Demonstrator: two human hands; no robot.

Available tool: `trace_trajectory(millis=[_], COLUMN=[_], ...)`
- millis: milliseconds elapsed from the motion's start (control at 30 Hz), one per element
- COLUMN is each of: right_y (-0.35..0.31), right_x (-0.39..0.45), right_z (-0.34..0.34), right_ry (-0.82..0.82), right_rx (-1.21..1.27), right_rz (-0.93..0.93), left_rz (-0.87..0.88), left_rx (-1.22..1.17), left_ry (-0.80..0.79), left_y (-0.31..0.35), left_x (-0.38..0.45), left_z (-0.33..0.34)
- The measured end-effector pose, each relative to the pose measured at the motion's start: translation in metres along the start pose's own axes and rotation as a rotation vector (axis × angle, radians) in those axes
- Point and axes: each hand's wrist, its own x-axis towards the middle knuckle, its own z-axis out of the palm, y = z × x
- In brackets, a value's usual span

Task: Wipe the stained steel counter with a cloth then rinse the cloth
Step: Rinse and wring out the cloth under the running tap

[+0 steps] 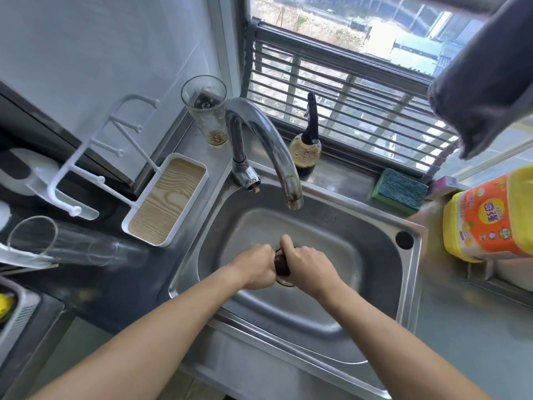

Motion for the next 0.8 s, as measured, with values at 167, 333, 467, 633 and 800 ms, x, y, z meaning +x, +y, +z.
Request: trace_trajectory(millis=[167, 333, 467, 633, 800], right_y=[0.003, 0.001, 0.004, 0.002, -0.002], right_x=[-0.006, -0.029, -0.029, -0.027, -0.024], right_z=[-0.018, -0.021, 0.004, 0.015, 0.002], right_ry=[-0.035, 0.325, -0.036, 0.039, 0.112], right_rx=[0.141, 0.357, 0.453, 0.776, 0.757], right_rz=[0.019, 0.067, 0.403, 0.475, 0.374], left_rz=[0.100, 0.217, -0.084, -0.346, -0.336], left_rx=[0.080, -0.154, -0.303, -1.105, -1.532], left_ry=[0.182, 0.606, 0.361, -0.041, -0.099], left_y=[0.003, -0.004, -0.014, -0.005, -0.004], left_x=[-0.010, -0.012, -0.003, -0.005, -0.004], left_z=[0.002, -0.001, 0.003, 0.003, 0.002])
